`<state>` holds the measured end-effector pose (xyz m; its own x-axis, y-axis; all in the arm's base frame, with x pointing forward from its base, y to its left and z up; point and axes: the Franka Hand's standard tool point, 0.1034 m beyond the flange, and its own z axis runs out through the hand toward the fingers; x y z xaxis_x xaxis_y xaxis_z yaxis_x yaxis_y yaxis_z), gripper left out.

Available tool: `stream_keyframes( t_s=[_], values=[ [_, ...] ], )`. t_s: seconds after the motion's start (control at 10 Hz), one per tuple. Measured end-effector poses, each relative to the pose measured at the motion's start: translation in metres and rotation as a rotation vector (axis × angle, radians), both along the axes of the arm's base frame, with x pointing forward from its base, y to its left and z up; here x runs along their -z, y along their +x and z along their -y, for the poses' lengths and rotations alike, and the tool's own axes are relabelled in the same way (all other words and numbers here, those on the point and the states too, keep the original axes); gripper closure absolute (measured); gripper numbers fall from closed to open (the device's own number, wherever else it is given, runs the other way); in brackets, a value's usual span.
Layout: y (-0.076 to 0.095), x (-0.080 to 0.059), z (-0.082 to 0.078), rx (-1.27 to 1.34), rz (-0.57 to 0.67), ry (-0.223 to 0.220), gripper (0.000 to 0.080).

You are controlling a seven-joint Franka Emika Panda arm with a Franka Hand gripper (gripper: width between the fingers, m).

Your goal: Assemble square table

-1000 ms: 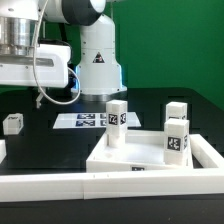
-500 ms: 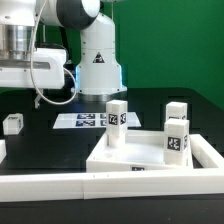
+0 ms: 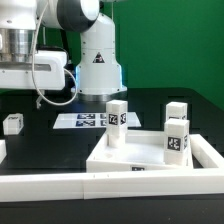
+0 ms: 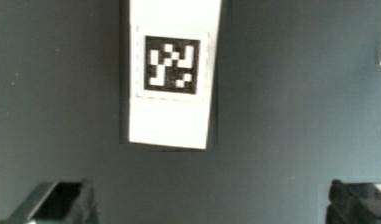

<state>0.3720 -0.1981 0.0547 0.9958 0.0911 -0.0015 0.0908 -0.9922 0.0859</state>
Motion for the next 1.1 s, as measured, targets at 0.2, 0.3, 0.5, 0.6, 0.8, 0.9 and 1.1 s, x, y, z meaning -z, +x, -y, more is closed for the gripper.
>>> stream_keyframes(
  t_s=[0.2,0.3,0.5,0.6,0.8,0.9,1.1],
  values=[
    [-0.001,0.002,-0.002,0.000,-0.021,0.015,0.0150],
    [0.000,0.003,-0.004,-0.002,-0.051,0.036,0.0150],
    [0.008,0.006,-0.004,-0.011,-0.159,0.079,0.0150],
    [0.010,0.008,-0.003,-0.015,-0.217,0.092,0.0150],
    [0.012,0.011,0.000,-0.019,-0.298,0.080,0.0150],
    [0.013,0.011,0.001,-0.021,-0.326,0.071,0.0150],
    [0.005,0.011,0.000,0.008,-0.447,0.080,0.0150]
  ],
)
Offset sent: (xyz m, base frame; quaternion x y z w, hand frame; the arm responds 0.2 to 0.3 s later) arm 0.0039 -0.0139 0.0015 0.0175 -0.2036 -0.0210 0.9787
